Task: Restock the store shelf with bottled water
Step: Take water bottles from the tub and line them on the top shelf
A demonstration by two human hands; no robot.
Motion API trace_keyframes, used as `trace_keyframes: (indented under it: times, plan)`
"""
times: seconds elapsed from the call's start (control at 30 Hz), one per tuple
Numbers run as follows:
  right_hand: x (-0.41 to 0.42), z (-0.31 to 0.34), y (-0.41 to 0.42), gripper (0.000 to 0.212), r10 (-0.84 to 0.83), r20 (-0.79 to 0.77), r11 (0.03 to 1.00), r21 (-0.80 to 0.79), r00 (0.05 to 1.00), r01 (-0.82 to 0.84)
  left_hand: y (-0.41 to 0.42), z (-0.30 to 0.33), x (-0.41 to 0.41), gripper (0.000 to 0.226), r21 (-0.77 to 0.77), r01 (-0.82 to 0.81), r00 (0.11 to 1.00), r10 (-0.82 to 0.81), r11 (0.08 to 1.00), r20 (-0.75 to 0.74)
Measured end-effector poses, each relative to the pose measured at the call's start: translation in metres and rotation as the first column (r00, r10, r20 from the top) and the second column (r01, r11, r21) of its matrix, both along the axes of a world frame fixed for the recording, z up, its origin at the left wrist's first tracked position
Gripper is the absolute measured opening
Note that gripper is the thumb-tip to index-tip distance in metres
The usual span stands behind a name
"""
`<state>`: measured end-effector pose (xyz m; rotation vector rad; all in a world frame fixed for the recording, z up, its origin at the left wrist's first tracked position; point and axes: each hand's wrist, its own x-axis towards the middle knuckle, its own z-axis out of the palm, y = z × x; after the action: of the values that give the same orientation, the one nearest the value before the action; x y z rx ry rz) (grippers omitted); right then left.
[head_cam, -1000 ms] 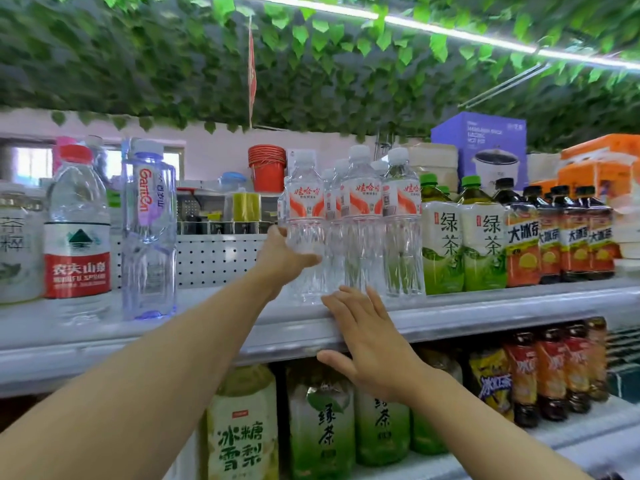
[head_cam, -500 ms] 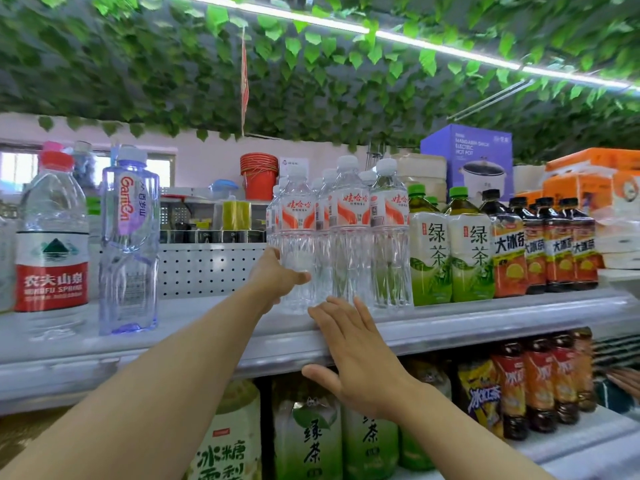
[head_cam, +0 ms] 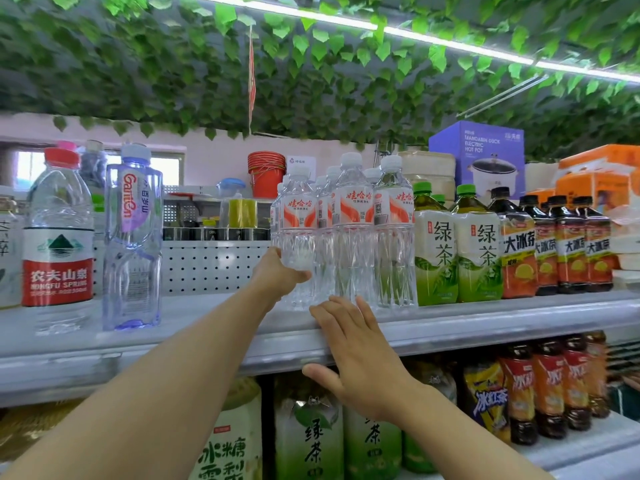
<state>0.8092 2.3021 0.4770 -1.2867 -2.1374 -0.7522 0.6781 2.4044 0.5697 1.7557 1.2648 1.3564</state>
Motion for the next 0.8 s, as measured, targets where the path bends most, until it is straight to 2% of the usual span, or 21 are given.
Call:
trace_keyframes:
  times: [0.27,0.43,0.6,0.7,0.8]
  plan:
    - [0.0,0.0,0.001,0.073,-0.003,0.005,1.0,0.004,1.0,0.003,-0.005,0.001,-0.001,0.062,-0.021,0.006,1.0,-0.006,1.0,-0.003]
    - [0.0,0.0,0.001,0.073,0.0,0.002,1.0,0.009,1.0,0.0,-0.022,0.005,-0.012,0.075,-0.045,-0.049,0.994,0.045,0.998,-0.096]
    - [-0.009,-0.002,-0.008,0.069,0.031,-0.129,0.999,-0.009,0.991,-0.032,-0.056,0.003,-0.044,0.062,0.088,-0.196,0.974,0.204,0.977,-0.096]
    - [-0.03,-0.008,-0.017,0.07,0.11,-0.227,0.994,0.028,0.968,-0.107,-0.084,-0.005,-0.071,0.052,0.195,-0.291,0.948,0.309,0.937,-0.071]
    - [-0.062,-0.019,-0.025,0.067,0.197,-0.258,0.98,0.048,0.946,-0.191,-0.114,-0.023,-0.101,0.047,0.252,-0.388,0.912,0.408,0.887,-0.031]
